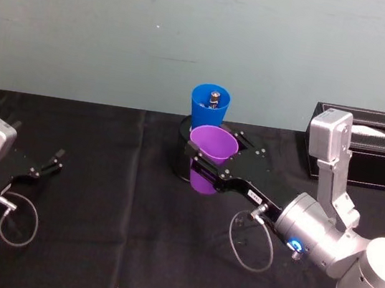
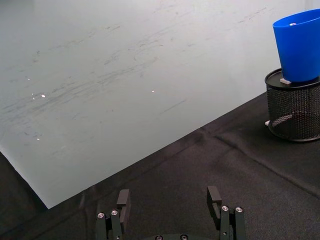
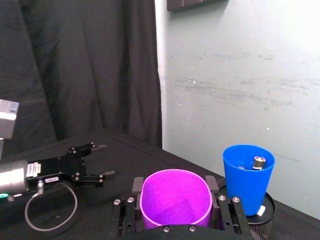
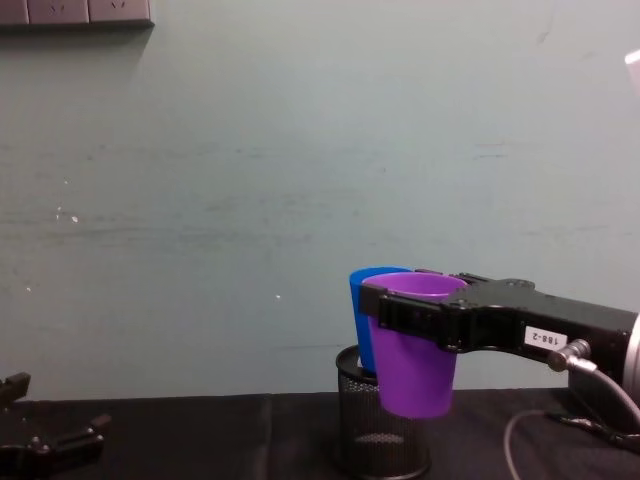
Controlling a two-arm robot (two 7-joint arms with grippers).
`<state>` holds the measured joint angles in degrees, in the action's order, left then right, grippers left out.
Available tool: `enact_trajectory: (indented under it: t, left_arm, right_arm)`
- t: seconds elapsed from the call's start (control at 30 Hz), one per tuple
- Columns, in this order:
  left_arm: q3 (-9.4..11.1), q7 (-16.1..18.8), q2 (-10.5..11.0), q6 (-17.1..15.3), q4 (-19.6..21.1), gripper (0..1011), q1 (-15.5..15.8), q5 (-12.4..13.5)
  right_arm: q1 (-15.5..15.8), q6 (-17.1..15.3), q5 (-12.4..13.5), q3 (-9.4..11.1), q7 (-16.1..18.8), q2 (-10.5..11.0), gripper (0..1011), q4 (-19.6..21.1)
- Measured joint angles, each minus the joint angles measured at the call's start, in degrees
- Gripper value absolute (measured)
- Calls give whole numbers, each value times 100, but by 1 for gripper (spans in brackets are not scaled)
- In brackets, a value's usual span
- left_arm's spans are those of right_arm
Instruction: Pick up one cup with a gripper and tap it against the other cup.
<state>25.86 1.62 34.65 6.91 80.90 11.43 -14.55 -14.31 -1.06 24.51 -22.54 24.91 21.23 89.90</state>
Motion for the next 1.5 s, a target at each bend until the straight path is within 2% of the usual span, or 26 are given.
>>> enact_trajectory:
  t: [0.4,0.83,1.5]
  left_arm:
    - [0,0,0,0,0,1000,0,0]
    - [0,0,0,0,0,1000,0,0]
    - [0,0,0,0,0,1000,0,0]
  right_arm:
    - [-314,-99,16,-44,-143,-192,744,-489]
    - [-765,58,-228,-97,-232,-476,746,-1118]
    - [-1215,162,-556,-26,-332,-763,744,-1603]
